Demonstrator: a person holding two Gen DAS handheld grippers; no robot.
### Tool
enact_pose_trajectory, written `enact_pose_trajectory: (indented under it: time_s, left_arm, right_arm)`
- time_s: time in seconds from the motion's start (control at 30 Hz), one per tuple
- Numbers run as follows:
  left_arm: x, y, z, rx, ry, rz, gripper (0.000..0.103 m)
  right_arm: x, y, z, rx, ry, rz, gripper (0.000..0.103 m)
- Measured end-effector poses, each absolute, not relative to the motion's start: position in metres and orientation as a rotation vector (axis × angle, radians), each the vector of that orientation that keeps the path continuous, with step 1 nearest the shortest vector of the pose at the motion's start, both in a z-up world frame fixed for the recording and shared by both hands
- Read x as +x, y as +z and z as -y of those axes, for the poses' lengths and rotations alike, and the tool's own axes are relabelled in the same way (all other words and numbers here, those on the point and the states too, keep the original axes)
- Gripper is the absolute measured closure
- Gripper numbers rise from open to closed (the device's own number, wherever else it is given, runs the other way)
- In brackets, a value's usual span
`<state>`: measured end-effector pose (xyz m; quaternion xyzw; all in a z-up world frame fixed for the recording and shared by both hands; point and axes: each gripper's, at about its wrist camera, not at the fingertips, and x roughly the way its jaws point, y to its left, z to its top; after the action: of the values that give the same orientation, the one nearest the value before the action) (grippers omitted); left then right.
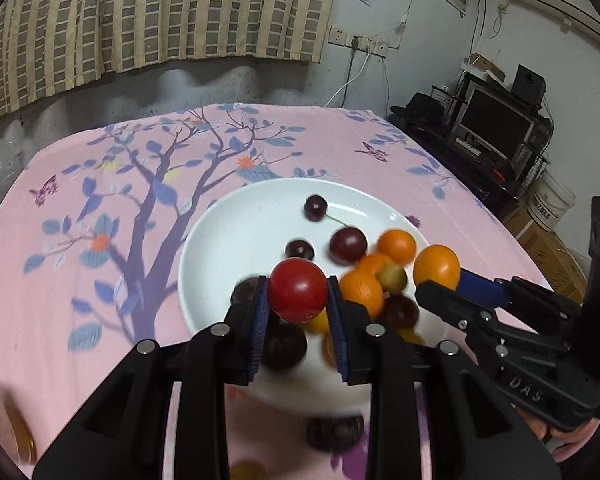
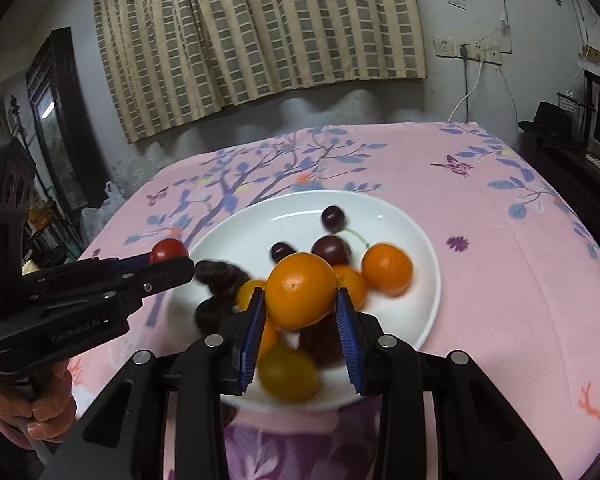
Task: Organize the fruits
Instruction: 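Grasp a red tomato with the left tool while the right tool grasps an orange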
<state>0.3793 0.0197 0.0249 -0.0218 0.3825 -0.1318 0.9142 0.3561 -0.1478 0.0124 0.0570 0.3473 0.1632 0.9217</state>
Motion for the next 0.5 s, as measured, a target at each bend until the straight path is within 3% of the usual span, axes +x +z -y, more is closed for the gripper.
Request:
enact_pose_trajectory:
  time_s: [0.13, 0.17, 0.2, 0.23, 0.3, 0.37, 0.5]
  left_arm:
    - [0.416, 0.015, -0.01, -0.022, -0.248, -0.813, 0.075]
    - [0.423, 0.013, -0.008, -0.013, -0.225, -0.823, 0.071]
    - [0.425, 0.013, -0.008, -0.005, -0.202, -0.824, 0.053]
    - [0.425, 0.015, -0.008, 0.007, -0.175, -0.808, 0.044]
    - [0.413, 0.025, -0.012, 0.018, -0.132, -0.741, 0.02]
    - [0.399, 0.033, -0.017, 0.024, -0.105, -0.721, 0.011]
    - [0.359, 0.046, -0.042, 0.002, -0.072, -0.728, 0.007]
  right_arm:
    - [0.384, 0.006, 0.151, 0.126, 0.32, -0.731, 0.066]
    - [0.387, 0.006, 0.152, 0.128, 0.319, -0.736, 0.066]
    - [0.39, 0.006, 0.153, 0.131, 0.314, -0.739, 0.063]
    - [0.389, 0.007, 0.156, 0.133, 0.312, -0.735, 0.051]
    - [0.382, 0.011, 0.157, 0.124, 0.315, -0.72, 0.05]
    - [0.376, 0.016, 0.157, 0.118, 0.323, -0.719, 0.05]
    - [0.35, 0.023, 0.144, 0.092, 0.366, -0.712, 0.048]
